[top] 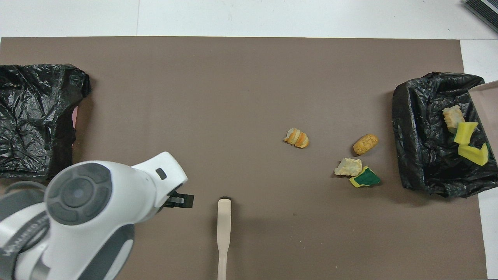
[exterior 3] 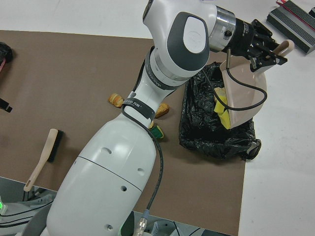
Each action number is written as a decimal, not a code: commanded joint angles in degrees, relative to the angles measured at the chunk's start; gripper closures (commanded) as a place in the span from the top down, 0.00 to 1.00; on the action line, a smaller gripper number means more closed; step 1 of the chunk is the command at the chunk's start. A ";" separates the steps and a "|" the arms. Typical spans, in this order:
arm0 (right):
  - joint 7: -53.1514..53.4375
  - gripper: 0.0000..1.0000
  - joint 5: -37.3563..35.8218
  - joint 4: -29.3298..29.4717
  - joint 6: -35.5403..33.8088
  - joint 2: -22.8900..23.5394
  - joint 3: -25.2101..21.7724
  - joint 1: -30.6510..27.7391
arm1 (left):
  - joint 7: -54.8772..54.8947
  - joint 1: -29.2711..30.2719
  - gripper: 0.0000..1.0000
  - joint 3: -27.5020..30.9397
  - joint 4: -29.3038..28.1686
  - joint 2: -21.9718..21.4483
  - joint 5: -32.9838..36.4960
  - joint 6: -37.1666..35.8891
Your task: Sweep and dump trash in bin
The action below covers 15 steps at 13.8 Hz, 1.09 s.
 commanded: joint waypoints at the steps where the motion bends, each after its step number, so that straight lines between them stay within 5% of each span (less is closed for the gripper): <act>1: -1.49 0.00 3.14 -1.28 -0.39 -1.36 0.34 -0.67 | 4.45 5.27 1.00 -0.73 8.80 3.09 1.71 -4.36; 4: -2.64 0.00 14.47 -1.19 -0.57 -2.85 0.26 -0.75 | 11.03 10.46 1.00 -0.64 21.80 7.05 1.80 -13.74; 8: 0.50 0.00 29.87 -1.37 -2.66 -2.94 0.17 -0.93 | 15.18 15.83 1.00 -0.55 29.21 7.94 1.97 -18.60; 11: 14.27 0.00 36.88 -1.81 -12.22 -3.99 1.48 0.38 | 16.50 16.98 1.00 -0.46 36.05 12.23 2.67 -23.43; 15: 34.23 0.00 43.05 -3.64 -20.25 -5.92 1.75 6.70 | 16.59 16.89 1.00 0.50 37.40 13.30 2.77 -24.15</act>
